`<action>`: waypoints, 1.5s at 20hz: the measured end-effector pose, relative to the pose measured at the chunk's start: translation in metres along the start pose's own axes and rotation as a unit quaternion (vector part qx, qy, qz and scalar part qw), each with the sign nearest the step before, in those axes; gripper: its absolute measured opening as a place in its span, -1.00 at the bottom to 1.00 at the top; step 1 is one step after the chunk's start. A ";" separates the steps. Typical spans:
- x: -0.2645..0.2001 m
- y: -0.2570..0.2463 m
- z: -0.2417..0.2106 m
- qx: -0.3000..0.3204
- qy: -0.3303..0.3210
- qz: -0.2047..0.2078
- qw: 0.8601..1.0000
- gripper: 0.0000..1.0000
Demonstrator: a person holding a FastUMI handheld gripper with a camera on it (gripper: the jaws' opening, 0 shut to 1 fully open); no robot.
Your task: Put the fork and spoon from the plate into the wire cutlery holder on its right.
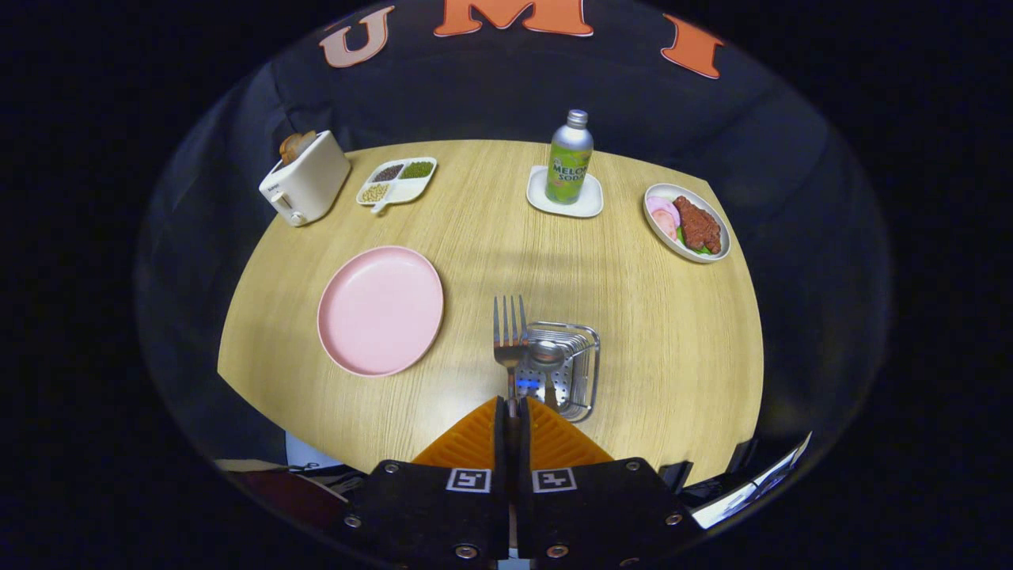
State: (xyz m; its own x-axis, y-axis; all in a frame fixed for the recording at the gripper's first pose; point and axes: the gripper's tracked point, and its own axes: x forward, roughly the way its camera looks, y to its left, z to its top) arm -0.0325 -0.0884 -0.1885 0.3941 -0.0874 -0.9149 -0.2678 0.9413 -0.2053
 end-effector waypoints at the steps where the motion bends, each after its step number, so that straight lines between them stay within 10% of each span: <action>1: 0.000 -0.007 -0.002 -0.008 0.013 -0.006 1.000 -0.91; 23: 0.053 -0.031 -0.005 -0.068 0.201 0.027 0.977 -0.88; 26: 0.054 -0.021 0.012 -0.051 0.168 0.043 0.984 -0.41; 29: 0.046 -0.017 0.025 -0.043 0.129 0.053 0.989 1.00; 30: 0.043 -0.017 0.032 -0.040 0.111 0.053 0.992 1.00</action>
State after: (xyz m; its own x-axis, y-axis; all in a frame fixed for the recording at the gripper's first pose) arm 0.0165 -0.0974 -0.2133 0.1597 -0.0669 -0.9849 -0.3698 0.9210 -0.1225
